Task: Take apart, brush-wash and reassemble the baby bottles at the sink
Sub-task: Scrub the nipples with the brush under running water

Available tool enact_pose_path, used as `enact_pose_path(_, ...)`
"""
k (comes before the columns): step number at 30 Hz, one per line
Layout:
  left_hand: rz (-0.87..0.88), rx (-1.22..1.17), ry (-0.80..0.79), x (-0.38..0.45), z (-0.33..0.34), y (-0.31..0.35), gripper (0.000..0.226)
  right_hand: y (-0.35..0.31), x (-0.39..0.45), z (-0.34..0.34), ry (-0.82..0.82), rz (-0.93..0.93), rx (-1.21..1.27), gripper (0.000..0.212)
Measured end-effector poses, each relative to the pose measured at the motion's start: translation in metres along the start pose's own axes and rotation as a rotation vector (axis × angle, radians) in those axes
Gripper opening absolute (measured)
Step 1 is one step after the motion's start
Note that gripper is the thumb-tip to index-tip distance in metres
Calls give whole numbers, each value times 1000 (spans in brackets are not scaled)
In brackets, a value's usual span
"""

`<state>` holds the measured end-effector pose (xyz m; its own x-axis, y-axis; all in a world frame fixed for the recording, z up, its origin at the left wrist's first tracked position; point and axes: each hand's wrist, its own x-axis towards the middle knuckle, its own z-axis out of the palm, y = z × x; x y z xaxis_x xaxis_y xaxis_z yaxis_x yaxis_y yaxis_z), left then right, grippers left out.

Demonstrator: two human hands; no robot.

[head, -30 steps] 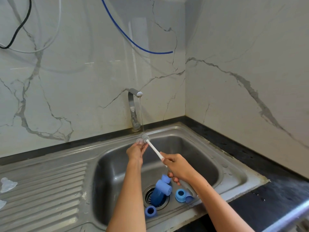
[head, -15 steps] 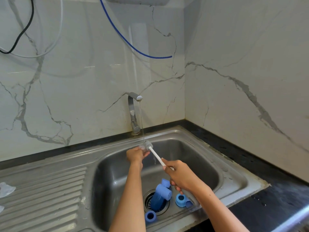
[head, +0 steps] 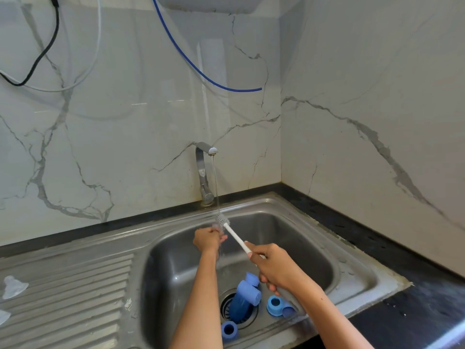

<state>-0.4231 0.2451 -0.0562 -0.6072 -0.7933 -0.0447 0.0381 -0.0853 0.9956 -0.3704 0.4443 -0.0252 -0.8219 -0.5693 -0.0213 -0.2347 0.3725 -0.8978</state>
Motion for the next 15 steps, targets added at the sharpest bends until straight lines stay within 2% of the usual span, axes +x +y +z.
enact_pose_path(5,42,65,-48,-1,4,1,20,-4,7,7,-5,-5,-8,42)
enact_pose_path(10,71,21,-198,-20,13,3,25,-8,12,5,77,26,16,41)
enact_pose_path(12,43,-87,-221,-25,14,8,30,-8,11,-1,76,45,61,40)
enact_pose_path(15,-68,-393,-235,-16,3,15,33,-6,10,-6,74,59,107,40)
